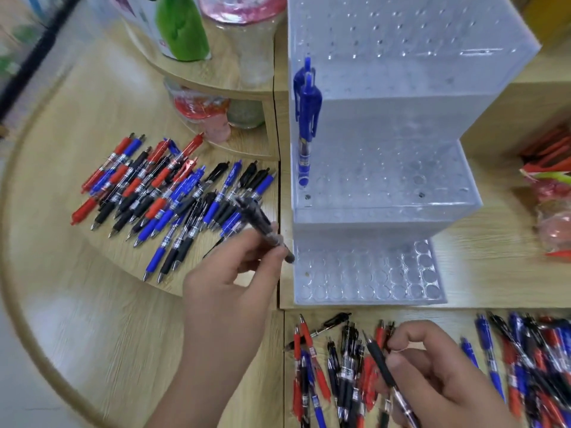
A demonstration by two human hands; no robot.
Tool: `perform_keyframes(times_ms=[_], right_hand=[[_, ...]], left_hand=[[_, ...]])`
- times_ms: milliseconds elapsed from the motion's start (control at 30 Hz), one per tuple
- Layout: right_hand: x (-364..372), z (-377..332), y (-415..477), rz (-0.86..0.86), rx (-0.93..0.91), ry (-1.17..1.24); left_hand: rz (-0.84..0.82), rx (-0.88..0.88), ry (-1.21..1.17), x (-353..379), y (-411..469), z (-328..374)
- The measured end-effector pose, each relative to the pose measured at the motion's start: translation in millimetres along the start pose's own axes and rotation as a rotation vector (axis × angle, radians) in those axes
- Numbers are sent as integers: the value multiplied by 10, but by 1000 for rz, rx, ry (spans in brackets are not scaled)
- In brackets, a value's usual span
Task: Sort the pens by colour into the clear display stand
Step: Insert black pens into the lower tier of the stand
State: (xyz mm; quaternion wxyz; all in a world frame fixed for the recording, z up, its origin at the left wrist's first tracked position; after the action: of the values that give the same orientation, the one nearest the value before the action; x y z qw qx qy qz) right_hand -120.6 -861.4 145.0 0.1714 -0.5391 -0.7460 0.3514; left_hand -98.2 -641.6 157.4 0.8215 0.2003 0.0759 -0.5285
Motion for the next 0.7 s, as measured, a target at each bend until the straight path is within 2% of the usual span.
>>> perform_keyframes(times_ms=[67, 167, 300, 467, 567, 700], right_hand=[[-33, -118, 26, -85, 56, 159], [-113, -235, 122, -179, 97, 269], [-161, -346, 212, -317, 5, 333], [-87, -379, 325, -202, -219, 310], [-58, -478, 373, -161, -226, 348], [22, -588, 456, -26, -382, 15]], left_hand=[[-10, 21, 34, 89, 122, -27], [-16, 6, 65, 188, 154, -107], [37, 56, 104, 252, 99, -106], [46, 137, 180, 310, 71, -111], [17, 132, 254, 359, 38, -206], [-21, 115, 331, 419, 0, -323]])
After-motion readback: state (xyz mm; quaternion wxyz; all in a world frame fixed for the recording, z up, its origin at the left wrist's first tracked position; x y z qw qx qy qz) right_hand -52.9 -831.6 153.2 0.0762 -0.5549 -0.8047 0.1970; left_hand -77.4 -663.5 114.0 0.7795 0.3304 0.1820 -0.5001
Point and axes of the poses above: each hand's wrist, its own y-axis towards the middle knuckle, its own x-axis out of the palm, z = x × y, the point moved 1 cm from there along y, towards the middle knuckle, and after that the axes turned 12 degrees about x, right-handed, at the moved point
